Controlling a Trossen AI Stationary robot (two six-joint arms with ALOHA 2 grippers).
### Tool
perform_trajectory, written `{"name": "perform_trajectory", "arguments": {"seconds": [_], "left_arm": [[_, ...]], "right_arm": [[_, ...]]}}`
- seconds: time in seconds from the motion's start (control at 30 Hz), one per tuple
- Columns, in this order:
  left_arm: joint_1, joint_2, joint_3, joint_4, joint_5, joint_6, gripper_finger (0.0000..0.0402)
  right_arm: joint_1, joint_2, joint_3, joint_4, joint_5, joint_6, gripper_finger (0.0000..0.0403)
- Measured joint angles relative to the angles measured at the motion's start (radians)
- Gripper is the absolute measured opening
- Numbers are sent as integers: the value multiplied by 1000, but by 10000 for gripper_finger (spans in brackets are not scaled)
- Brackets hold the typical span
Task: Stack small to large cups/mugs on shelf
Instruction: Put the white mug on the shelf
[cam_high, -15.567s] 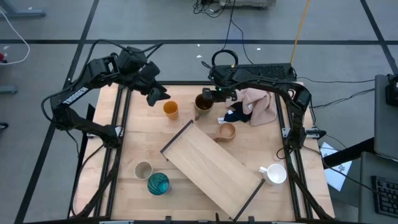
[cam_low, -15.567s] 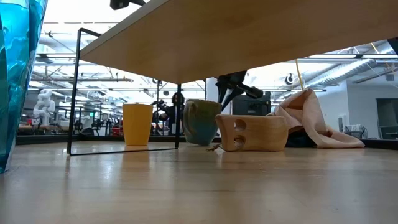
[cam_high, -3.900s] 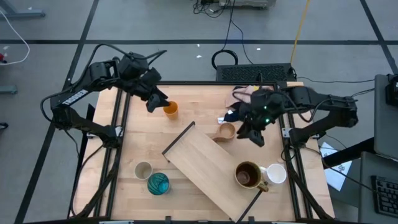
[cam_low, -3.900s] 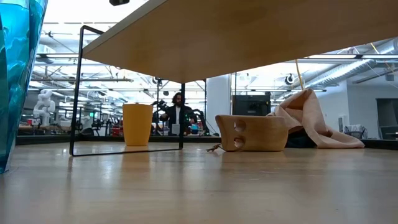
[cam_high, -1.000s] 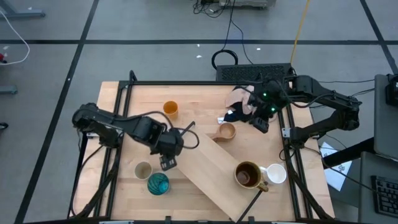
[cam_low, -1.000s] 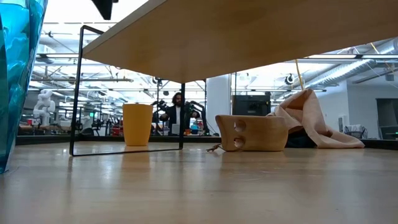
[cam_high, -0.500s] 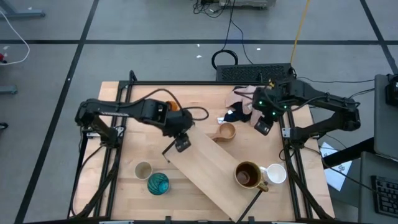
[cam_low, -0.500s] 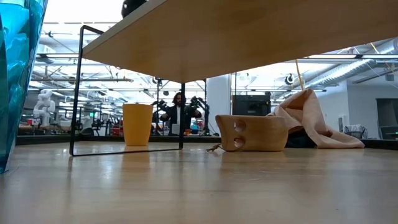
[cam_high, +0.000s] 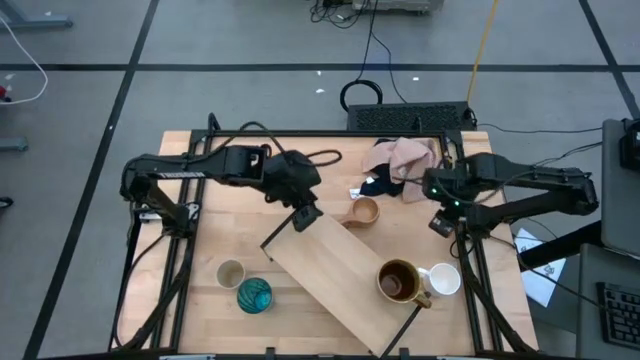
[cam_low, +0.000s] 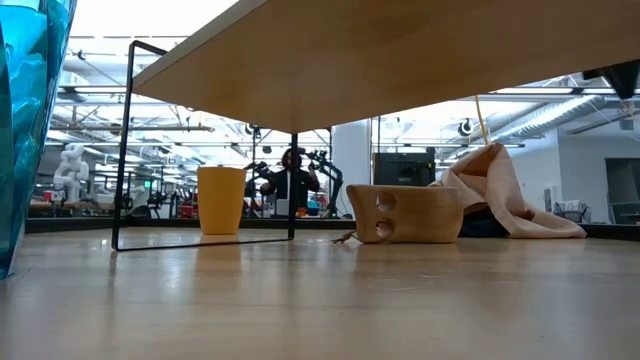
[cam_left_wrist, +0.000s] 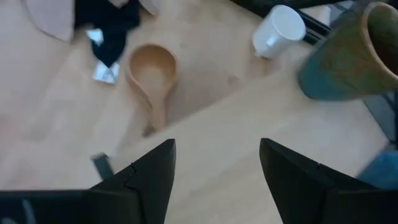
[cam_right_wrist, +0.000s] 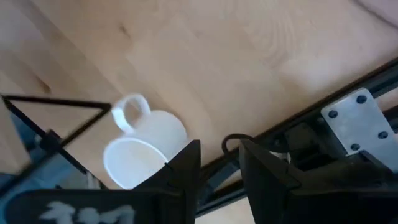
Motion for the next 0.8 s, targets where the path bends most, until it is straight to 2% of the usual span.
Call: {"name": "perform_trajectory", "arguments": {"seconds": [0.3,0.43,0.6,0.8], "left_arm": [[59,0,13,14,2,62,234],[75,0,13,18,2,68,234],[81,0,13,18,2,83,234],[81,0,13,25,2,93,234]], "right_arm": [[137,-132,-52,90,-18,53,100],[215,-128,-90,100,-128,89,100],[294,-121,-118,121,-132,133,100],[373,-106,-176,238,-208,230,109]]}}
